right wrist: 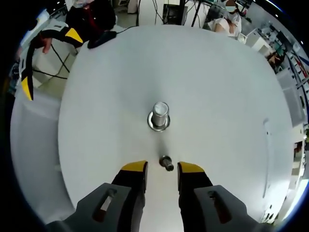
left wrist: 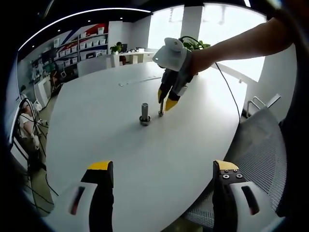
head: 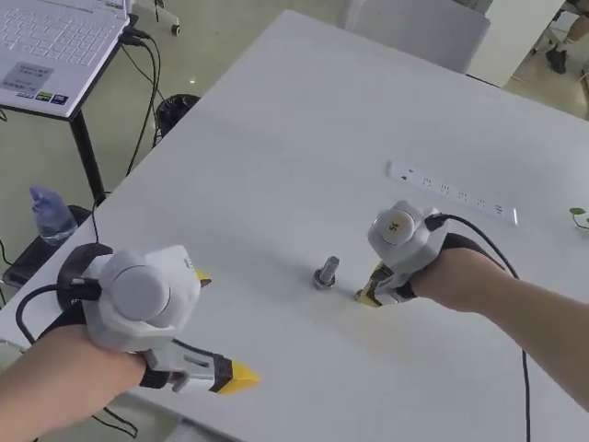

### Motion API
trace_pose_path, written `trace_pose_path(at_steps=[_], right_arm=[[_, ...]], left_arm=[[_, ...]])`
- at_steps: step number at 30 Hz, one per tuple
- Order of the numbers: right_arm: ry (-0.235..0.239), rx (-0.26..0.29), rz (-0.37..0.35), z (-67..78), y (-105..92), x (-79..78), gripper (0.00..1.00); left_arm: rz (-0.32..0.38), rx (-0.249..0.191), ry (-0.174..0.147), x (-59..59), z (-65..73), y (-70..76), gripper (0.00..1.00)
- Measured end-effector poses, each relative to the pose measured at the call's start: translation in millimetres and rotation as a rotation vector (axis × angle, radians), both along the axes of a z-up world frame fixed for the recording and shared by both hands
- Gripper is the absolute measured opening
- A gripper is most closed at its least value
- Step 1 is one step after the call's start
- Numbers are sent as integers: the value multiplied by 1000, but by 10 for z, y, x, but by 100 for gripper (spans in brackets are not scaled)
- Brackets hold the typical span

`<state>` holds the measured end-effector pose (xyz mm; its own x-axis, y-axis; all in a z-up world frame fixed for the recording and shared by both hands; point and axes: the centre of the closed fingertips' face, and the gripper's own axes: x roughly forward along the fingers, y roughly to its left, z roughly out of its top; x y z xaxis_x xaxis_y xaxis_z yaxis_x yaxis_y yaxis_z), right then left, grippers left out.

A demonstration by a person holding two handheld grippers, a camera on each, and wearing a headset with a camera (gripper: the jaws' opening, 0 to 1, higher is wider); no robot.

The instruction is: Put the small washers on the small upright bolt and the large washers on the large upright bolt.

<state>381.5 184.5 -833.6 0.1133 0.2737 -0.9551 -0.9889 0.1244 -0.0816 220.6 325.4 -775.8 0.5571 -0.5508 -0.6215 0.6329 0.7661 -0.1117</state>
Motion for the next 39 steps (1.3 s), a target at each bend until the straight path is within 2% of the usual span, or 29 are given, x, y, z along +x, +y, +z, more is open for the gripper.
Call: trace_pose_path(at_steps=[3, 8, 12, 14, 19, 22, 23, 25, 27, 33, 37, 39], right_arm=[[-4, 19, -22, 84, -23, -7, 27], [-15, 63, -57, 207, -36, -10, 29], [-8, 140, -98, 327, 15, -44, 33], [-19, 145, -101, 369, -22, -52, 34], [-23, 191, -133, 454, -100, -81, 36], [-40, 269, -168, 588, -139, -87, 39], [-66, 299, -171, 642, -148, -54, 41], [-57, 354, -206, 737, -188, -80, 42], [-76, 396, -231, 824, -249, -75, 42], [-62, 471, -285, 938, -388, -207, 45], [-81, 504, -315, 977, -471, -278, 51], [-90, 539, -321, 1019, -497, -332, 54]], left_arm=[[-17, 6, -4, -20, 27, -16, 85], [-18, -7, -5, -36, 113, -6, 86], [-22, -12, 4, -47, 124, 11, 86], [-17, -24, 4, -46, 150, 10, 87], [-23, -15, 4, -60, 171, 7, 87], [-12, -33, -2, -52, 218, -2, 88], [-10, -32, 3, -57, 221, -6, 88], [-16, -18, 0, -67, 231, -16, 88], [-20, -15, 0, -82, 251, -38, 88], [-15, -34, -9, -70, 292, -63, 89], [-10, -44, -7, -72, 319, -41, 89], [5, -52, -4, -60, 328, -1, 89]])
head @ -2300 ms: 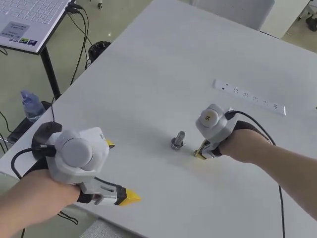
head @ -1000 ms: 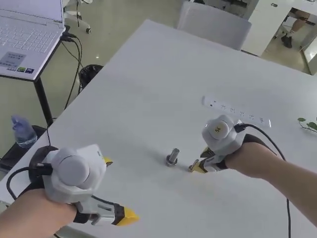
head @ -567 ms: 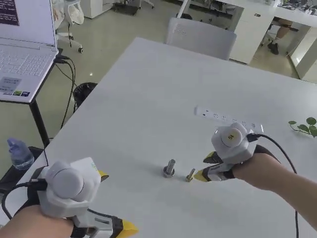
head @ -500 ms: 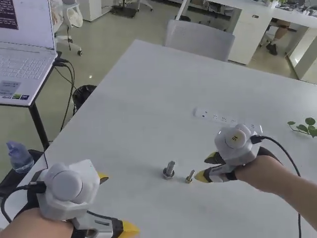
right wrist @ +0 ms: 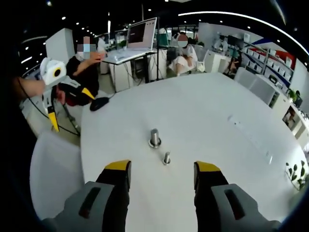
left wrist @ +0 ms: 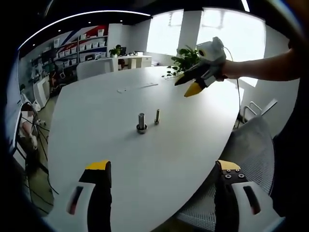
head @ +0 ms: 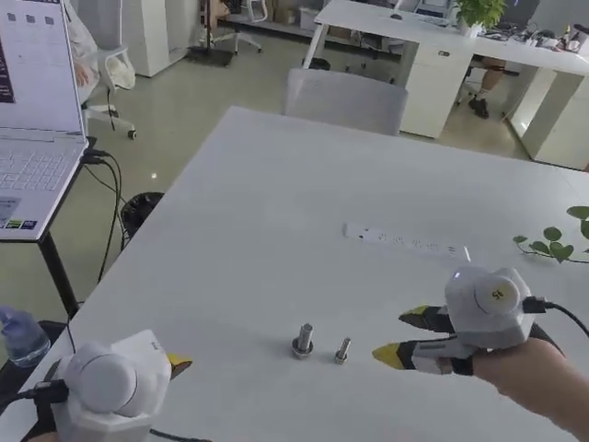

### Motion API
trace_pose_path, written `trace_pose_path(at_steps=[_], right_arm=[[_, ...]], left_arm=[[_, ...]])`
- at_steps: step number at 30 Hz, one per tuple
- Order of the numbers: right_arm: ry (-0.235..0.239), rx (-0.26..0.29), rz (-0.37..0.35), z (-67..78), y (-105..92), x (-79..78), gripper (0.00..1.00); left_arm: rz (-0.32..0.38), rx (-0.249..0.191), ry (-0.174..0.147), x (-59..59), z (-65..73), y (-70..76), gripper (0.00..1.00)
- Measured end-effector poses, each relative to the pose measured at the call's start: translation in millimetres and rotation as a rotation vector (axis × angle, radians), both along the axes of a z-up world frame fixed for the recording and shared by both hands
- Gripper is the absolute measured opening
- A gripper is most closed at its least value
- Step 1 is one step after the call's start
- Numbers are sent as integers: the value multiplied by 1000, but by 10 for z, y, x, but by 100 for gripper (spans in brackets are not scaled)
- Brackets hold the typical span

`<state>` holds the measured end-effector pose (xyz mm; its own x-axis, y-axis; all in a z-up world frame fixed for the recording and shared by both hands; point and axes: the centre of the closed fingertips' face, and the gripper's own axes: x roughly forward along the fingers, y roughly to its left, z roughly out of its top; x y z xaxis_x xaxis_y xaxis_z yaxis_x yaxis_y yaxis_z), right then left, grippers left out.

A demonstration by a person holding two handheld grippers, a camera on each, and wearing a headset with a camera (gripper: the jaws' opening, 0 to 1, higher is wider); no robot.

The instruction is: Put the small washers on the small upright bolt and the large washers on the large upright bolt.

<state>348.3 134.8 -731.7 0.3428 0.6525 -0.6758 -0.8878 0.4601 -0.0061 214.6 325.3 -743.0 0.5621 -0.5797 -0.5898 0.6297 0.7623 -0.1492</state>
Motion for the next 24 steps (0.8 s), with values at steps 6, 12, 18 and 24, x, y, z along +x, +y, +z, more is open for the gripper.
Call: trace_pose_path(at_steps=[6, 12, 18, 24], right_arm=[[-2, 94, -58, 98, -108, -156, 58], [-4, 164, -102, 141, -277, -369, 69], [-6, 232, -152, 182, -444, -518, 84], [-21, 277, -149, 250, -484, -655, 94]], left_arm=[[-7, 20, -5, -2, 16, 16, 90], [-12, 30, -18, -9, 51, 0, 90], [8, 6, -27, -32, 89, -5, 90], [26, 1, -19, -59, 67, -9, 92]])
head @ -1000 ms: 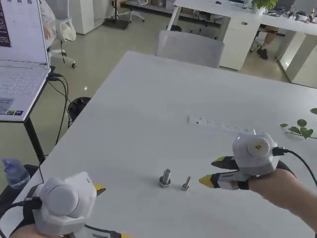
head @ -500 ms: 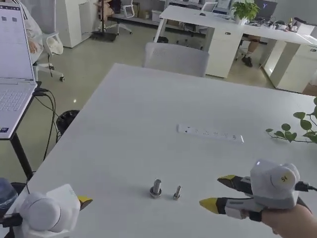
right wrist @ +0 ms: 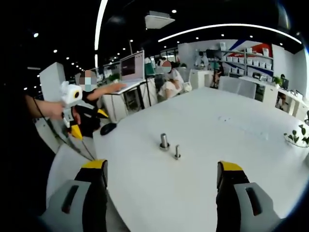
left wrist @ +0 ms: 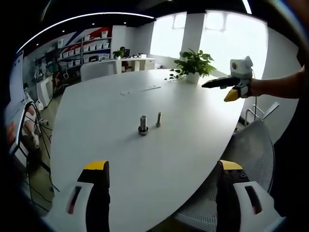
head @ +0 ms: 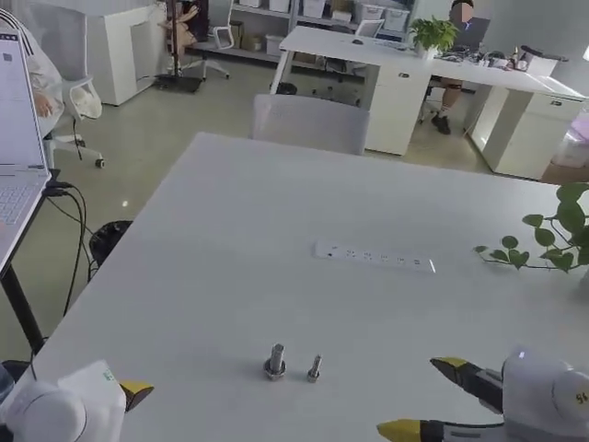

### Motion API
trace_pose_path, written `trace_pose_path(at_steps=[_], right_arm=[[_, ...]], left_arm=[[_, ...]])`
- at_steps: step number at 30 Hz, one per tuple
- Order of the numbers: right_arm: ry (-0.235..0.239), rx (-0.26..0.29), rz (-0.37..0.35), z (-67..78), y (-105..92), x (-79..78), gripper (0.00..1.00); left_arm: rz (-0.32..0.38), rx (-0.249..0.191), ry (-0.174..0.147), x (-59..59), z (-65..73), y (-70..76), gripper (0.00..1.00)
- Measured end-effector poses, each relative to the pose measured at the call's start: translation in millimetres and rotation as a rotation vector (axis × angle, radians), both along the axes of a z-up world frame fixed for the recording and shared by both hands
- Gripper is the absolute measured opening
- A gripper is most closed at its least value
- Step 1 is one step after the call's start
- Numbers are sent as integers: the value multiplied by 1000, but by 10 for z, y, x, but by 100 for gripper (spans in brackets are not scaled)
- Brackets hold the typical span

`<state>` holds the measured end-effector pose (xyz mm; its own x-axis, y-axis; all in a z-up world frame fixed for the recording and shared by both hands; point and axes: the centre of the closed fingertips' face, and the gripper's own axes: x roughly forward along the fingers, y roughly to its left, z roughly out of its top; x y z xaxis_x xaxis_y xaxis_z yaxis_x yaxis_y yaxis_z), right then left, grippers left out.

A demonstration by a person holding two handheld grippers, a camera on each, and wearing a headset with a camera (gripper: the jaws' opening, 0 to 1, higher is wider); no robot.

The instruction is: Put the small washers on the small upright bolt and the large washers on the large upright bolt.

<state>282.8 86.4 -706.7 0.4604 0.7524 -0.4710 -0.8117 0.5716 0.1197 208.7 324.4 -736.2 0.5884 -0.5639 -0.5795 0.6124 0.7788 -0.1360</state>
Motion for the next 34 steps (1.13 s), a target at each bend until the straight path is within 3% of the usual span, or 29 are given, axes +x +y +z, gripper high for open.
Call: trace_pose_path(at_steps=[7, 10, 13, 18, 22, 25, 34], right_arm=[[-8, 44, -1, 29, -47, -156, 100], [-4, 69, -6, 14, -86, -229, 100], [0, 61, 6, -44, -104, -316, 100], [18, 39, -1, -195, -218, -414, 100], [17, 53, -3, -192, -280, -431, 100], [25, 32, -7, -235, -330, -415, 100], [26, 64, -14, -221, -319, -392, 100]], left_arm=[[7, -5, -17, -53, 14, -7, 93], [19, -32, -31, -63, 44, -19, 95], [19, -47, -34, -83, 50, -49, 97], [18, -36, -38, -110, 30, -60, 99], [27, -46, -39, -120, 39, -61, 99], [31, -37, -31, -149, 0, -58, 99], [41, -27, -15, -209, -76, -91, 99]])
